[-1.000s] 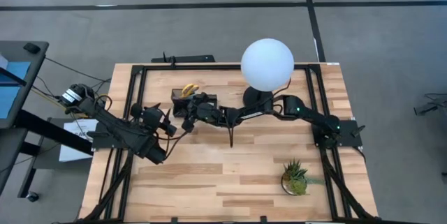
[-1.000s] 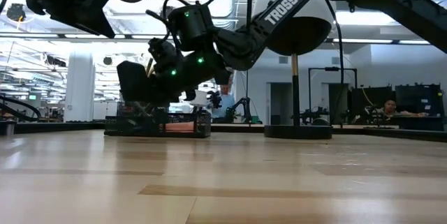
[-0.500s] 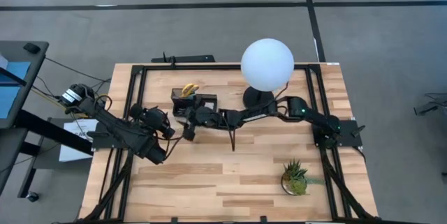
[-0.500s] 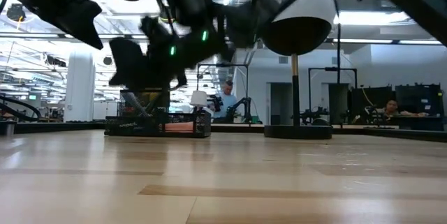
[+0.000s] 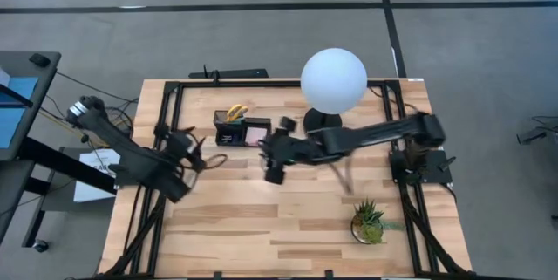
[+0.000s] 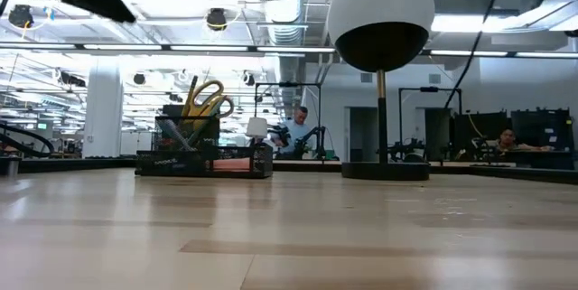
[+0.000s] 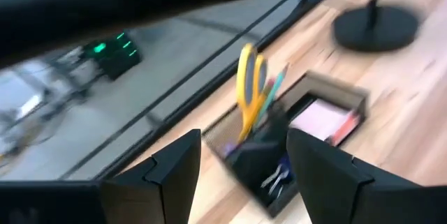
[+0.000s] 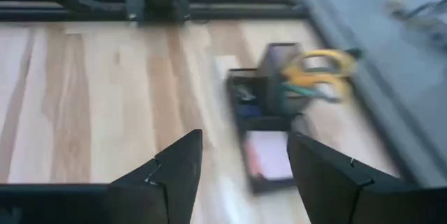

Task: Pick and place office supplies into organizer
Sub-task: Return to Home Position

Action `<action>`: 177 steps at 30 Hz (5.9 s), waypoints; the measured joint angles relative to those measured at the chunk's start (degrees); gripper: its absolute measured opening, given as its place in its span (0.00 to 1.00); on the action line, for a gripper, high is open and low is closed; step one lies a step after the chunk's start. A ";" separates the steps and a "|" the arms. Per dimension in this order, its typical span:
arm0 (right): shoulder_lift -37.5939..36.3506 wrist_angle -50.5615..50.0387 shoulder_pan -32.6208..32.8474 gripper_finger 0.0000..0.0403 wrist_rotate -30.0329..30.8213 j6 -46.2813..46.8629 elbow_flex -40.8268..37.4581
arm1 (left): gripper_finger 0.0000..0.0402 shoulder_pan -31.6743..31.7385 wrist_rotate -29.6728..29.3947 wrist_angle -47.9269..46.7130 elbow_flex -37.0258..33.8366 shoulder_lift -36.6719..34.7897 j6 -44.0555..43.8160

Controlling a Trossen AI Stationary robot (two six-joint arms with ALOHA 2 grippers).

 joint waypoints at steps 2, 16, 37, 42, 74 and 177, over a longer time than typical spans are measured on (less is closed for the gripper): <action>-4.31 -2.57 2.38 0.51 4.75 -0.08 -1.74 | 0.52 -1.43 -1.91 0.10 0.00 -5.71 2.62; -38.04 28.38 15.58 0.51 19.34 7.97 -52.19 | 0.52 -9.67 -10.68 30.69 -22.39 -38.61 19.15; -68.11 60.91 4.27 0.51 -4.53 -2.72 -88.69 | 0.52 8.98 5.71 86.98 -34.01 -42.84 75.98; -75.12 60.80 2.81 0.50 -4.50 -2.90 -93.33 | 0.52 17.48 10.82 83.84 -34.00 -47.34 76.20; -84.55 54.34 0.15 0.51 -3.14 -4.45 -95.88 | 0.52 21.49 33.67 90.28 -48.33 -61.34 90.55; -84.55 54.37 0.15 0.51 -3.13 -4.37 -95.95 | 0.52 21.49 33.56 89.74 -48.39 -61.29 87.75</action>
